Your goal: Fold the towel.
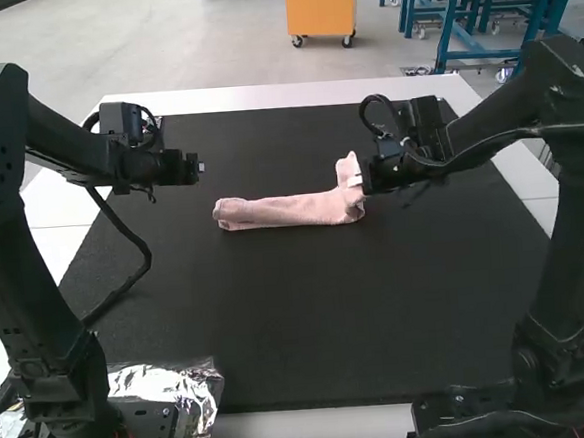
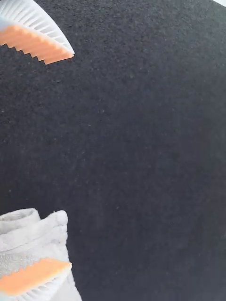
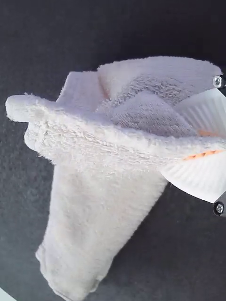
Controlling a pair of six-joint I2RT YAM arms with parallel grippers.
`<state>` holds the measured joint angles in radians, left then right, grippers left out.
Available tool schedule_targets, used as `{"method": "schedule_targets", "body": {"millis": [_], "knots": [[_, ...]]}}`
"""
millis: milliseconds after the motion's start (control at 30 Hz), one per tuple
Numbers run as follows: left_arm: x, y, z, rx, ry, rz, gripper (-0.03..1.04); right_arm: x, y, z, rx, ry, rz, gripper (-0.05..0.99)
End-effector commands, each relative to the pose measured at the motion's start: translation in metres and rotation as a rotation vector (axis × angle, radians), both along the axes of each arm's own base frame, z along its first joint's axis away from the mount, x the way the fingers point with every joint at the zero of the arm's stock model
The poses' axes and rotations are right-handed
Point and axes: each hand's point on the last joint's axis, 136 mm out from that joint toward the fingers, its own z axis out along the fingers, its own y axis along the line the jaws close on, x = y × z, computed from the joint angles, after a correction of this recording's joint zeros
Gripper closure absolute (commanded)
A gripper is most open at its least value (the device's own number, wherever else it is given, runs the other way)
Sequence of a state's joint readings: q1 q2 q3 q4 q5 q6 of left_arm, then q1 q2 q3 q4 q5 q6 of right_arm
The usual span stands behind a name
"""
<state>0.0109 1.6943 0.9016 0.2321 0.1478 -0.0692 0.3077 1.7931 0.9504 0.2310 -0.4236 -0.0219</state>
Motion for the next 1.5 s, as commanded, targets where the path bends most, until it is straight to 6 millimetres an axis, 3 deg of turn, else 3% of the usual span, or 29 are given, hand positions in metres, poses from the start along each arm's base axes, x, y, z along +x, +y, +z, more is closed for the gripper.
{"method": "schedule_targets", "body": {"millis": [0,300,833,1233,1467], "knots": [[0.007,0.010,0.020,0.002,-0.048,0.043,0.04,0.002,0.033,0.009,0.038,-0.009,0.045,0.96],[0.003,0.021,0.012,0.015,-0.043,0.079,0.04,0.001,0.089,-0.003,0.042,-0.006,0.138,0.96],[-0.010,0.027,0.004,0.015,-0.064,0.095,0.04,0.013,0.165,-0.010,0.065,-0.036,0.234,0.96],[-0.013,0.027,0.000,0.006,-0.063,0.104,0.04,0.027,0.202,-0.010,0.084,-0.062,0.261,0.96],[-0.011,0.033,0.004,0.006,-0.083,0.118,0.04,0.021,0.217,-0.012,0.105,-0.038,0.276,0.95]]}}
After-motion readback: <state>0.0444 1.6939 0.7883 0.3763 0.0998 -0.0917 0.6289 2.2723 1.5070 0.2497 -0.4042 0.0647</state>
